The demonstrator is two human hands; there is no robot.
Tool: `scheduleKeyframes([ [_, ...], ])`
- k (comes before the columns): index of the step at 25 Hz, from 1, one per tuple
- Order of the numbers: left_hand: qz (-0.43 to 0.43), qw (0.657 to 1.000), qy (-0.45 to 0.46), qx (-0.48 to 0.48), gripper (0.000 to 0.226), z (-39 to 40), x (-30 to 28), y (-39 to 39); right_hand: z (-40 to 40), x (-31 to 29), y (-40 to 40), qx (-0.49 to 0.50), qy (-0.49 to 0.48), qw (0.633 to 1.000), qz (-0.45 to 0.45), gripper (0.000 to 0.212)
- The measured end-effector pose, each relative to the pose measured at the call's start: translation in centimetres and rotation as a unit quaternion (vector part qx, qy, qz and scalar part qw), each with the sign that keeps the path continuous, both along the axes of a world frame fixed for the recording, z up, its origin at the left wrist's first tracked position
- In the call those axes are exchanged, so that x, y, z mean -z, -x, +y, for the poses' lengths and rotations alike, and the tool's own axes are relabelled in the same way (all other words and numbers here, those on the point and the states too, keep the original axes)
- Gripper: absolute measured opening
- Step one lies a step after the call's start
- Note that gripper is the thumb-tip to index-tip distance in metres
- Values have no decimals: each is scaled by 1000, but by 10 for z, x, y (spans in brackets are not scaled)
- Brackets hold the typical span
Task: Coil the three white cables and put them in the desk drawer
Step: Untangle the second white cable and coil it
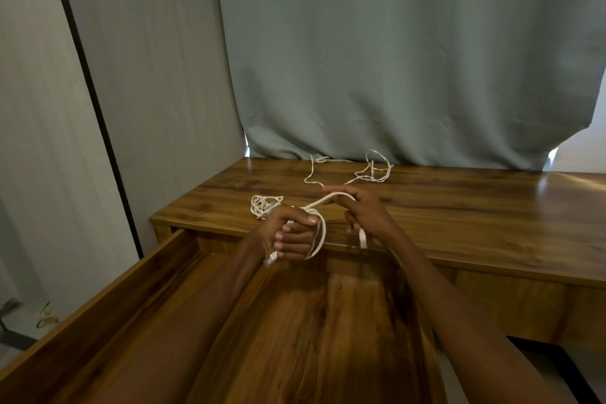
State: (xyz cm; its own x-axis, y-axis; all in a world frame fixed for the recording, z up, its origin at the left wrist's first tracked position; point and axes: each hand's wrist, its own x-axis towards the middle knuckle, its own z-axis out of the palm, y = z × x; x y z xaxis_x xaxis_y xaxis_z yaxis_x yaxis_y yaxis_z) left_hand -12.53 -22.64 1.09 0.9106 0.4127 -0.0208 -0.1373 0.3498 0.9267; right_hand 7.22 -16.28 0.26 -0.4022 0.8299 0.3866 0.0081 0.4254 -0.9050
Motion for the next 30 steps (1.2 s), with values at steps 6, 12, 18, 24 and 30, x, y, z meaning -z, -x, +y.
scheduleKeyframes([
  [6,-25,998,-44,33,53,-12,-9,7,-27,-4,-2,-81,-38,996,-25,29],
  [12,-6,995,-94,30,53,-26,-20,10,-42,-13,6,-213,-4,976,-49,58],
  [18,-35,994,-89,57,52,-23,-22,10,-49,-17,16,-234,32,972,14,62],
  [24,272,916,-270,-122,26,-41,-30,6,-62,-29,8,-274,55,960,0,73],
  [30,426,619,-599,-277,23,-27,-2,6,-28,-13,3,13,-181,971,-156,28],
])
